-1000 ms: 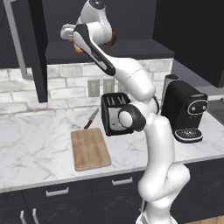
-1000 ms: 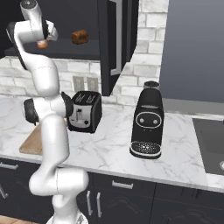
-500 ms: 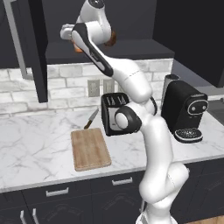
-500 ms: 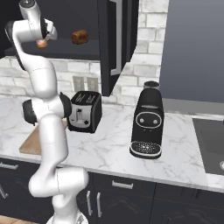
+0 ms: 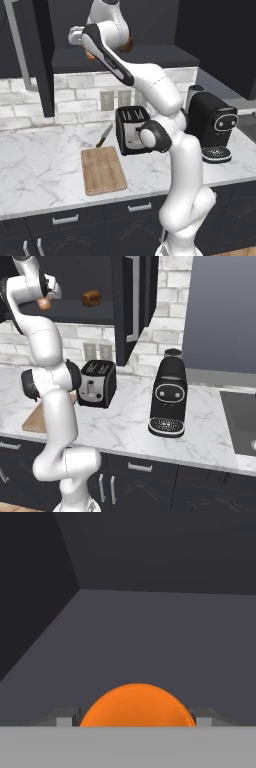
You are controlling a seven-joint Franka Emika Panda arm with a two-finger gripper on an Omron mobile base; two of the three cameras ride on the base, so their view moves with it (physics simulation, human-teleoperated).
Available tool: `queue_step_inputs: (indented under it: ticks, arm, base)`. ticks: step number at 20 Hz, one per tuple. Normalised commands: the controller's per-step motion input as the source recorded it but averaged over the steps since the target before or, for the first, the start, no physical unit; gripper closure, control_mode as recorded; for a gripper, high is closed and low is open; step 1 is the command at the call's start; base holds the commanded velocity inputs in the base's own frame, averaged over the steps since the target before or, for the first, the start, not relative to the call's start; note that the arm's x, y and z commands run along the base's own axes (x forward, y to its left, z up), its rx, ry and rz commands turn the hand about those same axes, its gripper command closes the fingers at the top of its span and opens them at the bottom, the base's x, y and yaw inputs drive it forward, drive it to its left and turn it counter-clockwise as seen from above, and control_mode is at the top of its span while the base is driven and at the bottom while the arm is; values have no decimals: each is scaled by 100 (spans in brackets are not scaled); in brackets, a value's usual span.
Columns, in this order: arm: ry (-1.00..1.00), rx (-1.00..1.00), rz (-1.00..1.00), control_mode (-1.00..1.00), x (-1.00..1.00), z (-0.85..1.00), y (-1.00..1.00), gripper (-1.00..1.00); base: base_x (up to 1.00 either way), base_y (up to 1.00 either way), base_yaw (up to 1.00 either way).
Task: Pick the bread, place it on the cutting board, pick the jam, place it on the counter, and close the cabinet.
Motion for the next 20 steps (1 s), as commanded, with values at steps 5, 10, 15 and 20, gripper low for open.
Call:
queue_step_inputs:
  ticks: [5,10,15,20]
  arm:
    - [-1,-5,0,-100,-60,0,0,100]
    - [0,0,0,-100,-58,0,-2,100]
    - [-2,0,0,-100,-67,0,-18,100]
    - [-2,0,0,-100,-71,0,-31,100]
  base:
    - [0,0,0]
    - [0,0,0]
    - [0,0,0]
    - [0,0,0]
